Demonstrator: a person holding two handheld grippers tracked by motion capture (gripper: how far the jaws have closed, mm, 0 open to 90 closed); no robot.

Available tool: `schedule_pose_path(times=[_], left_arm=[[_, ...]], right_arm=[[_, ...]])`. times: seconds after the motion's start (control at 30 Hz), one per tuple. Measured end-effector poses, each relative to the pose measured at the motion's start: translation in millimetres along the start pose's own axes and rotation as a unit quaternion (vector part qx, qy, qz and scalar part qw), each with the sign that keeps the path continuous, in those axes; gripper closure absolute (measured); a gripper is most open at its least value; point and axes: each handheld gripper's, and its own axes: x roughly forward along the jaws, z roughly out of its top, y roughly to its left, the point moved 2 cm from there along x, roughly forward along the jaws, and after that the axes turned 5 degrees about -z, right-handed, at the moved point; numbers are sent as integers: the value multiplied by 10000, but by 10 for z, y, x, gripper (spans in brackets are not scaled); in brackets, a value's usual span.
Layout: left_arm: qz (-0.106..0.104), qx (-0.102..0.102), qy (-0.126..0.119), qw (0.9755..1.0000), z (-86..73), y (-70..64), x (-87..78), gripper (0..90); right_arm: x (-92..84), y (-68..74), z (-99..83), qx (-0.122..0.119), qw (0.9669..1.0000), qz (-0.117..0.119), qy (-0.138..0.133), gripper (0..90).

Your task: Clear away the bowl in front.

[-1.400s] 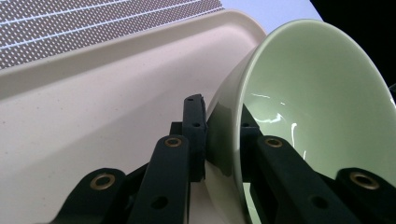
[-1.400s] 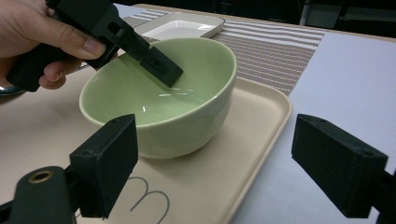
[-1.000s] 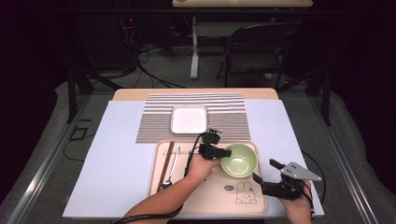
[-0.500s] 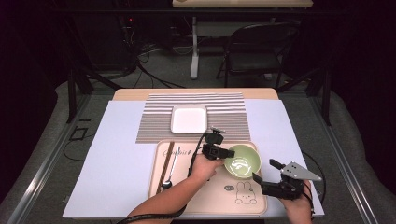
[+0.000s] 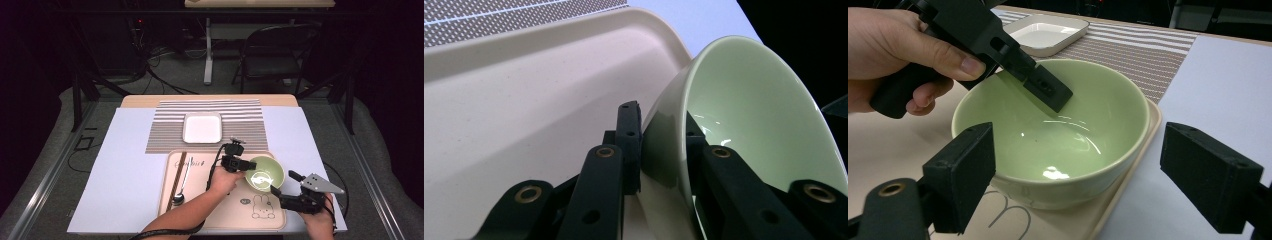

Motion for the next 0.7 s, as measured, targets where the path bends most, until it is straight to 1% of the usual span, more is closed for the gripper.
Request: schedule_pose_path(times=[0.17,0.43,0.7], left_arm=[[-19,-30,-35,10000,2,-17,26,782],[-65,-33,-25,10000,5,-38,53,777],[-93,-79,-63,9999,4,-47,70,773]], right_arm=[[2,5,1,-31,10000,3,3,141],[-8,-4,2,-16,10000,-1,-15,141],[-17,-4,6,-16,10000,-3,-37,141]])
